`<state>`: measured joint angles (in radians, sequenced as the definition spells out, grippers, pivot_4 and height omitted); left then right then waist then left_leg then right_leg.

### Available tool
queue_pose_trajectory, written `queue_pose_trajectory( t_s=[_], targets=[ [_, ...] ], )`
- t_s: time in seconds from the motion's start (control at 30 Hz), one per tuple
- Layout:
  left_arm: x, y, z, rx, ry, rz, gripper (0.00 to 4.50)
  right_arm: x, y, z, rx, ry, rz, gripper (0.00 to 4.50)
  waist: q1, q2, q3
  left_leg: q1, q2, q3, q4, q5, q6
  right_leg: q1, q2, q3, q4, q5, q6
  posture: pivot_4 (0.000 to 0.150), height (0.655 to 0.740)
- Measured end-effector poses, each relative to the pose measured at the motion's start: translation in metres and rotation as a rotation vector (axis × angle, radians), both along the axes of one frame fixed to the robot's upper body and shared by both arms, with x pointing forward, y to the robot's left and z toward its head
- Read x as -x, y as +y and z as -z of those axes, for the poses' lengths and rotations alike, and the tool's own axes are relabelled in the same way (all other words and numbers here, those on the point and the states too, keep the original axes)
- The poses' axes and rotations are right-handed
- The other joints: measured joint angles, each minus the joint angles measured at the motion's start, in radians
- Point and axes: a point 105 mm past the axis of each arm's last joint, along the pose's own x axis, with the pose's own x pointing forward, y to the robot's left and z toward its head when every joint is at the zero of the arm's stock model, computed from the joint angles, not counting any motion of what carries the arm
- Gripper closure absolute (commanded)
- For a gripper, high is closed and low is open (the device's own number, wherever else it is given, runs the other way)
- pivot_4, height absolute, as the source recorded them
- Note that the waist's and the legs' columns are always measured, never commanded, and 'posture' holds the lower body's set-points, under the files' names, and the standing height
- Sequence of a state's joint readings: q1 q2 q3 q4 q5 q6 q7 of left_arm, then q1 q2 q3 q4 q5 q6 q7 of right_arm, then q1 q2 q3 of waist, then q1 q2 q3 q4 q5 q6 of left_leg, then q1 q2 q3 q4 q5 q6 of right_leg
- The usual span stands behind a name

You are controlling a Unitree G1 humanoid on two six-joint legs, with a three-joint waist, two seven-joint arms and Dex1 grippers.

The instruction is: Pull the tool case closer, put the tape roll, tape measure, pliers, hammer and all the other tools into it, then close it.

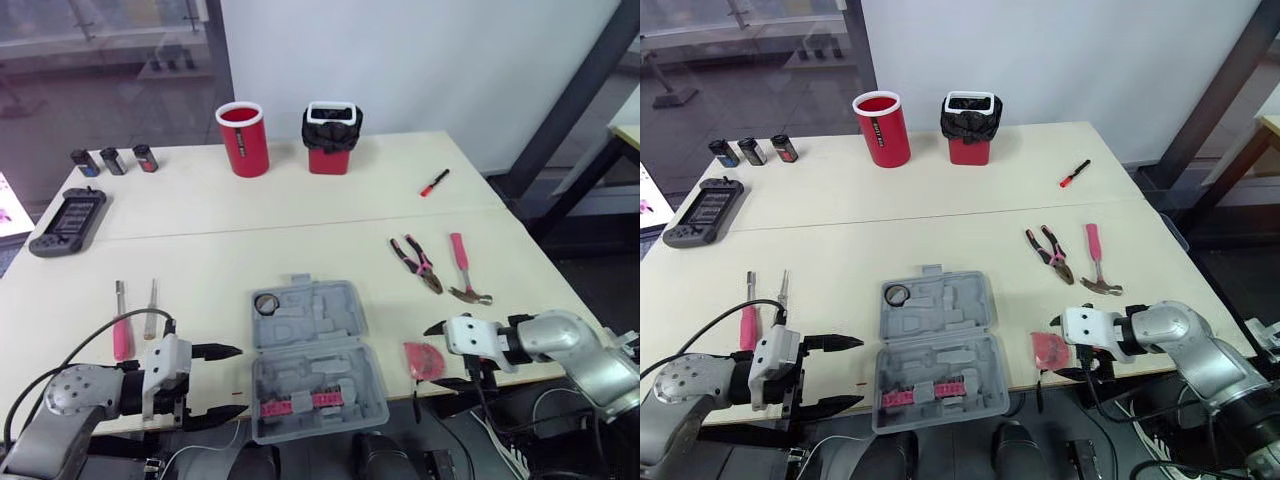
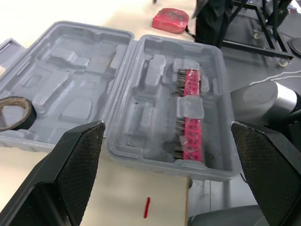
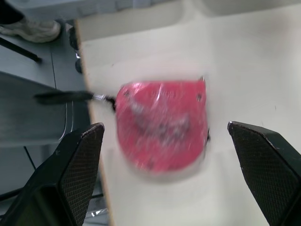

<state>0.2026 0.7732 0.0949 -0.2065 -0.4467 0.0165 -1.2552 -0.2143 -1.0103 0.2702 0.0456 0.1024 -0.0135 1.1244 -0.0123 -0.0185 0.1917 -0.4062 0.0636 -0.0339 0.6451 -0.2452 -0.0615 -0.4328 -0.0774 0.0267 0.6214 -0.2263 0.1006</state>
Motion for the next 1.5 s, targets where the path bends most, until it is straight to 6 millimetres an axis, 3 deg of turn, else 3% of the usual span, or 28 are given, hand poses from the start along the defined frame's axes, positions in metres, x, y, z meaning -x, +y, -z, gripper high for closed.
queue_pose_trajectory(
  t_s=[0.6, 0.7, 0.77, 1.0, 1.1, 1.27, 1.33, 1.43, 1.5],
  targets=[
    [-0.001, 0.002, -0.001, -0.002, -0.009, -0.027, 0.0, -0.002, 0.003, 0.019, 0.017, 0.062, 0.016, 0.05, -0.002, 0.0, 0.0, 0.002, 0.0, 0.0, 0.002, 0.0, 0.0, 0.0, 0.0, 0.0, 0.005, 0.0, 0.0, 0.15, 0.7387],
    [-0.002, 0.002, -0.002, -0.003, -0.014, -0.03, 0.0, -0.002, 0.005, 0.02, 0.011, 0.067, 0.019, 0.8, -0.002, 0.0, 0.0, 0.002, 0.0, 0.0, 0.002, 0.0, 0.0, 0.0, 0.0, 0.0, 0.005, 0.0, 0.001, 0.15, 0.7387],
    [-0.003, 0.002, -0.002, -0.003, -0.017, -0.032, 0.0, -0.002, 0.006, 0.02, 0.01, 0.065, 0.018, 1.58, -0.003, 0.0, 0.0, 0.002, 0.0, 0.0, 0.002, 0.0, 0.0, 0.0, 0.0, 0.0, 0.006, 0.0, 0.001, 0.15, 0.7387],
    [-0.004, 0.002, -0.003, -0.003, -0.022, -0.036, 0.0, -0.001, 0.01, 0.017, -0.001, 0.077, 0.016, 1.58, -0.004, 0.0, 0.0, 0.002, 0.0, 0.0, 0.002, 0.0, 0.0, 0.0, 0.0, 0.0, 0.007, -0.001, 0.001, 0.15, 0.7387],
    [-0.005, 0.002, -0.003, -0.003, -0.024, -0.045, 0.0, -0.001, 0.019, 0.006, -0.023, 0.091, 0.006, 1.58, -0.005, 0.001, 0.0, 0.003, 0.0, 0.0, 0.002, 0.0, 0.0, 0.0, 0.0, 0.0, 0.008, -0.001, 0.001, 0.15, 0.7387],
    [-0.017, 0.006, -0.007, -0.008, -0.052, -0.092, 0.0, -0.031, 0.06, -0.085, -0.046, -0.048, -0.037, 1.58, -0.009, 0.003, 0.001, 0.004, 0.0, -0.001, 0.001, 0.0, 0.0, -0.001, 0.0, 0.0, 0.01, -0.001, 0.001, 0.15, 0.7387],
    [-0.021, 0.011, -0.004, -0.02, -0.052, -0.114, 0.0, -0.04, 0.078, -0.11, -0.025, -0.08, -0.055, 1.58, -0.007, 0.003, 0.001, 0.003, 0.0, 0.0, 0.001, 0.0, 0.0, -0.003, 0.0, 0.0, 0.009, -0.001, 0.001, 0.15, 0.7387],
    [-0.026, 0.015, -0.001, -0.026, -0.054, -0.127, 0.0, -0.051, 0.118, -0.119, 0.035, -0.09, -0.121, 1.58, -0.012, 0.003, 0.001, 0.0, 0.0, 0.0, 0.001, 0.0, 0.0, -0.006, 0.0, 0.0, 0.01, -0.001, 0.001, 0.15, 0.7387],
    [-0.028, 0.014, -0.001, -0.028, -0.069, -0.122, 0.0, -0.06, 0.138, -0.11, 0.116, -0.073, -0.147, 1.58, -0.008, 0.003, 0.001, -0.001, 0.0, 0.0, 0.001, 0.0, 0.0, -0.006, 0.0, 0.0, 0.01, -0.001, 0.001, 0.15, 0.7387]
  ],
)
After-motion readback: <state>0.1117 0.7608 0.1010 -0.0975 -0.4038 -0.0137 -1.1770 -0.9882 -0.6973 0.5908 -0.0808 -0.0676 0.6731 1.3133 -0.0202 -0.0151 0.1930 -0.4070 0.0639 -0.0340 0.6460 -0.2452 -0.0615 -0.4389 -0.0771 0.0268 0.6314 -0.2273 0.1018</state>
